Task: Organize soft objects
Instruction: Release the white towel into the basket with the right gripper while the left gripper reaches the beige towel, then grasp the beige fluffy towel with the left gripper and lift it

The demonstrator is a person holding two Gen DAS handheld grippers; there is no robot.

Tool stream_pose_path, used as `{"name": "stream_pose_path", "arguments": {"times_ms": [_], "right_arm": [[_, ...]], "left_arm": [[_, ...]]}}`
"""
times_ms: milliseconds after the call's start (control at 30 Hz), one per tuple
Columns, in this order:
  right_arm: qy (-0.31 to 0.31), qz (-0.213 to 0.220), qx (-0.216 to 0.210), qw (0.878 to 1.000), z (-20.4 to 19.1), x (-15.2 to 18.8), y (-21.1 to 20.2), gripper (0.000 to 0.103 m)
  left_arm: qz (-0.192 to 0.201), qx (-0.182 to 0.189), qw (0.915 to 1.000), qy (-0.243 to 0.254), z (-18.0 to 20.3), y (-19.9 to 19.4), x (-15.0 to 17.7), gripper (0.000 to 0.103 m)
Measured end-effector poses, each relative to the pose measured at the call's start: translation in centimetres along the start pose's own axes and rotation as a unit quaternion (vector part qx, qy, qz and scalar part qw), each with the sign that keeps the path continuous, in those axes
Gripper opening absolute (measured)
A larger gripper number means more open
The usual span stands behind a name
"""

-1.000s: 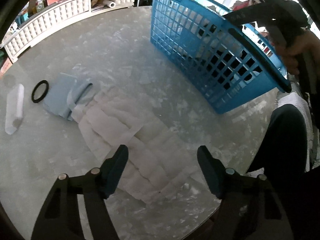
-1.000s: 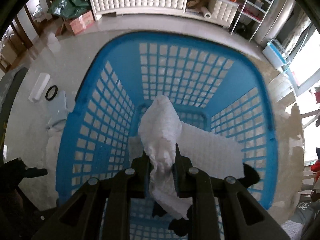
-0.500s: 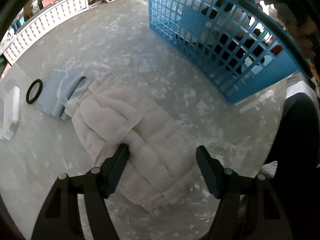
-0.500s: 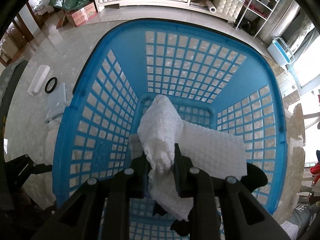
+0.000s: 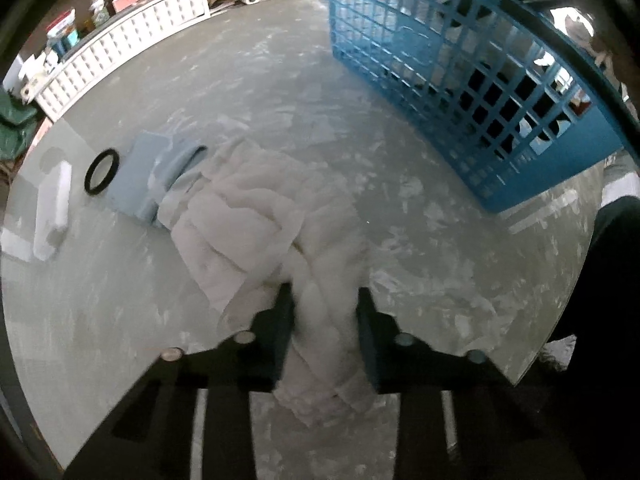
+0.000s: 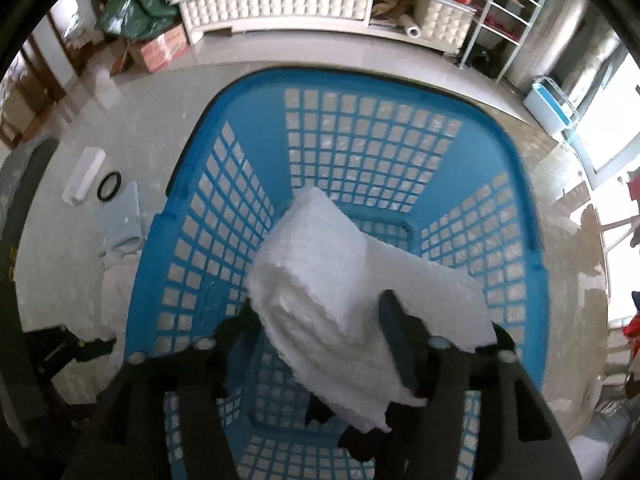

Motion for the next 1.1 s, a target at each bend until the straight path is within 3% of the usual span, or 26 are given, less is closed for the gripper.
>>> {"name": "stream_pose_path", "arguments": {"times_ms": [33,233,367,467,567,867,1100], "right_arm": [[0.007,0.009,-0.001,1.000,0.3,0.3,-0.6,0.092],[0.000,0.055,-0.001,0.998,0.3,2.3,-4.2,0.103],[0.023,0.086,-0.008,0.996,1.1,3.5,-6.1,0.103],[0.038,0.087,-0.015,0.995,1.7,4.4,-6.8,0.103],[0.042,0.084,-0.013,0.996,1.5,5.2,-7.6,0.103],[0.047,0.101,-0.021,0.994,1.4,8.0,-10.0,0.103],[0.058,0.122,-0.028,0.990,2.4,9.1,-11.8,0.103]], "left_arm": [[0.000,0.005,1.0000,-0.007,-0.1,0.0,0.1,0.022],[0.001,0.036,0.9977,-0.058,-2.1,-1.2,1.0,0.020],[0.013,0.038,0.9970,-0.066,-2.2,-3.0,1.2,0.020],[0.032,0.039,0.9963,-0.070,-1.9,-5.0,1.0,0.020],[0.063,0.062,0.9925,-0.084,-2.0,-7.7,1.4,0.020],[0.129,0.040,0.9878,-0.078,-1.0,-14.9,0.6,0.020],[0.175,0.037,0.9815,-0.069,0.0,-19.2,-2.1,0.020]]}}
Point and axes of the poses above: each gripper's, at about its wrist camera, not at the fingertips, and y roughly the way its jaws point, z to its right, x to its underside, the point moved 2 cm from there along y, roughly the way its jaws point, and after that the axes turned 2 degrees about -x, right-handed, at the moved point
